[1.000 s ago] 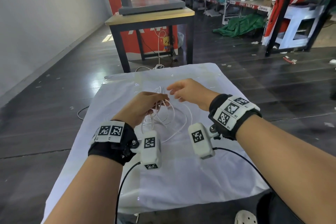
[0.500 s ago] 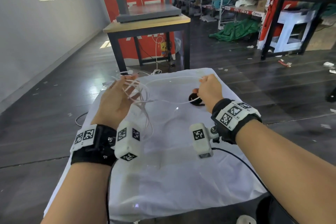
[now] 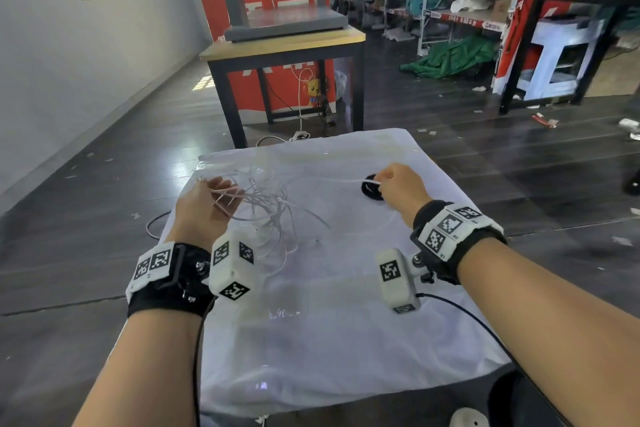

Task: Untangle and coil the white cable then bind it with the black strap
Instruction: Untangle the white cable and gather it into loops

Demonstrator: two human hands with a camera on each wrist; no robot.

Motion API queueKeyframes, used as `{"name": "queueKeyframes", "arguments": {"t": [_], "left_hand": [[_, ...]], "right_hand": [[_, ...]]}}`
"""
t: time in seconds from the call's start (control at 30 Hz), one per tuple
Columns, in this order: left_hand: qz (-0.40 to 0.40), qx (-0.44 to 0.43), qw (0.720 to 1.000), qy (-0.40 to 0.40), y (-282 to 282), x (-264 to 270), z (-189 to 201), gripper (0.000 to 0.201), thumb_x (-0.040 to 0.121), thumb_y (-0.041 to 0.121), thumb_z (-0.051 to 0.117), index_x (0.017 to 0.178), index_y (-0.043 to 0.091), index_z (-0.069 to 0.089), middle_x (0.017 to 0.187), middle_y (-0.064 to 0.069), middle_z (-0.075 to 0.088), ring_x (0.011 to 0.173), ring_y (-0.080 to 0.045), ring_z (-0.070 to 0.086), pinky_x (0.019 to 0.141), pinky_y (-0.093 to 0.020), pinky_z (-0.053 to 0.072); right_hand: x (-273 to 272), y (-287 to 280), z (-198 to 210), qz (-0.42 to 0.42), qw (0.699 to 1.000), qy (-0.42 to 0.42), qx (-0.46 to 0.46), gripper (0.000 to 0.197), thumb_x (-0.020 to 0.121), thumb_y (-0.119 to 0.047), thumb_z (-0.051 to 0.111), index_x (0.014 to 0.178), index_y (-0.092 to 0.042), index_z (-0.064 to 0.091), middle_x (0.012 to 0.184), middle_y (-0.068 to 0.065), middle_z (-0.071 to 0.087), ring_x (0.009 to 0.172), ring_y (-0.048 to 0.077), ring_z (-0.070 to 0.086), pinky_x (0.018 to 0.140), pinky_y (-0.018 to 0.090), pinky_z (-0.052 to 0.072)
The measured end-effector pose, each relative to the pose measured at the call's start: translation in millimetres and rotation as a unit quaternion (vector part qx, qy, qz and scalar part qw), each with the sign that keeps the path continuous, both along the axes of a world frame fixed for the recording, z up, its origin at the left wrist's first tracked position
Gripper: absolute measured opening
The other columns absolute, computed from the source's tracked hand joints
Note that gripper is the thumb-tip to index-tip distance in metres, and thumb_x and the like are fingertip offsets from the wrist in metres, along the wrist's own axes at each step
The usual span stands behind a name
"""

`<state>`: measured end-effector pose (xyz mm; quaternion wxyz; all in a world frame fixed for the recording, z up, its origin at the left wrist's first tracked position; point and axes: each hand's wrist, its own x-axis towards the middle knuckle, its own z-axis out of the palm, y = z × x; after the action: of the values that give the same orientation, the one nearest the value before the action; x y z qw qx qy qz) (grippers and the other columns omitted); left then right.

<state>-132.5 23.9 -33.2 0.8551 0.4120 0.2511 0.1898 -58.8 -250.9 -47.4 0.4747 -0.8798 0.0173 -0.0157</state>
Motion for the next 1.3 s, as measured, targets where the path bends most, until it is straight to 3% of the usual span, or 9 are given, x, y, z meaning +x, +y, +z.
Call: {"name": "queueKeyframes", "arguments": {"t": [0.13,0.3,0.47,0.6,0.67,0.87,1.13,1.23,1.3], "left_hand": [[-0.046,-0.016,0.999,0.002,-5,-2,2,0.040,0.105,0.026,0.028,0.078,0.007,0.050,0.083,-0.014,0.066,0.074,-0.024,0.067,0.072,-0.043,0.055],[-0.090,-0.018,0.996,-0.015,-16,-1,13,0.030,0.102,0.019,0.039,0.080,0.004,0.054,0.087,-0.019,0.069,0.068,-0.029,0.072,0.062,-0.044,0.060],[-0.152,0.037,0.987,-0.030,-34,-4,27,0.009,0.095,0.008,0.054,0.095,0.000,0.058,0.098,-0.022,0.068,0.079,-0.030,0.071,0.064,-0.034,0.060],[-0.174,0.067,0.981,-0.051,-35,-4,33,0.026,0.097,0.010,0.050,0.115,-0.007,0.057,0.114,-0.022,0.067,0.097,-0.032,0.068,0.074,-0.033,0.059],[-0.156,0.105,0.981,-0.049,-30,-6,34,0.023,0.099,0.011,0.046,0.109,-0.004,0.061,0.108,-0.020,0.069,0.096,-0.029,0.070,0.077,-0.031,0.059],[-0.067,0.157,0.984,-0.041,-17,-10,30,0.009,0.095,0.007,0.055,0.103,0.006,0.058,0.099,-0.011,0.068,0.082,-0.022,0.069,0.073,-0.026,0.057],[-0.290,0.497,0.778,0.252,-49,-1,-7,0.040,0.090,0.043,0.059,0.079,0.005,0.063,0.073,-0.006,0.064,0.061,-0.015,0.059,0.054,-0.017,0.051],[-0.308,0.565,0.720,0.260,-53,3,-14,0.028,0.088,0.028,0.067,0.070,0.008,0.059,0.068,-0.006,0.062,0.057,-0.014,0.055,0.052,-0.015,0.048],[-0.303,0.563,0.725,0.257,-49,4,-15,0.019,0.089,0.009,0.063,0.070,0.010,0.057,0.069,-0.008,0.062,0.053,-0.012,0.057,0.050,-0.016,0.050]], "right_hand": [[-3,11,-3,0.045,0.995,-0.018,-0.085,0.034,0.089,-0.004,0.042,0.109,-0.020,0.066,0.127,0.009,0.055,0.119,0.033,0.047,0.101,0.046,0.040],[-12,37,14,0.213,0.976,-0.030,-0.040,0.031,0.090,-0.003,0.051,0.115,-0.014,0.065,0.125,0.005,0.061,0.117,0.021,0.055,0.088,0.026,0.043],[-27,71,24,0.370,0.928,0.038,0.015,0.066,0.087,-0.013,0.067,0.143,-0.027,0.037,0.143,-0.004,0.042,0.119,0.019,0.046,0.097,0.030,0.041],[-22,79,22,0.309,0.951,-0.010,0.027,0.020,0.094,-0.022,0.057,0.110,-0.012,0.062,0.105,0.003,0.063,0.092,0.014,0.057,0.084,0.028,0.049],[-18,75,22,0.242,0.967,-0.001,0.078,0.024,0.100,-0.019,0.042,0.085,-0.010,0.059,0.087,0.004,0.064,0.080,0.016,0.059,0.075,0.026,0.051],[-14,53,23,0.114,0.960,0.056,0.248,0.027,0.100,0.001,0.034,0.075,-0.003,0.045,0.067,0.012,0.049,0.061,0.016,0.050,0.049,0.014,0.047],[-21,57,18,0.103,0.970,0.067,0.211,0.023,0.103,-0.019,0.036,0.099,-0.001,0.050,0.072,0.010,0.054,0.065,0.019,0.056,0.075,0.036,0.057],[-24,56,15,0.148,0.973,0.060,0.168,0.019,0.095,-0.020,0.055,0.106,-0.006,0.051,0.085,0.006,0.055,0.077,0.019,0.060,0.083,0.036,0.056],[-25,54,12,0.179,0.973,0.055,0.133,0.024,0.089,-0.011,0.062,0.109,-0.009,0.050,0.093,0.006,0.054,0.084,0.019,0.058,0.080,0.031,0.054]]}}
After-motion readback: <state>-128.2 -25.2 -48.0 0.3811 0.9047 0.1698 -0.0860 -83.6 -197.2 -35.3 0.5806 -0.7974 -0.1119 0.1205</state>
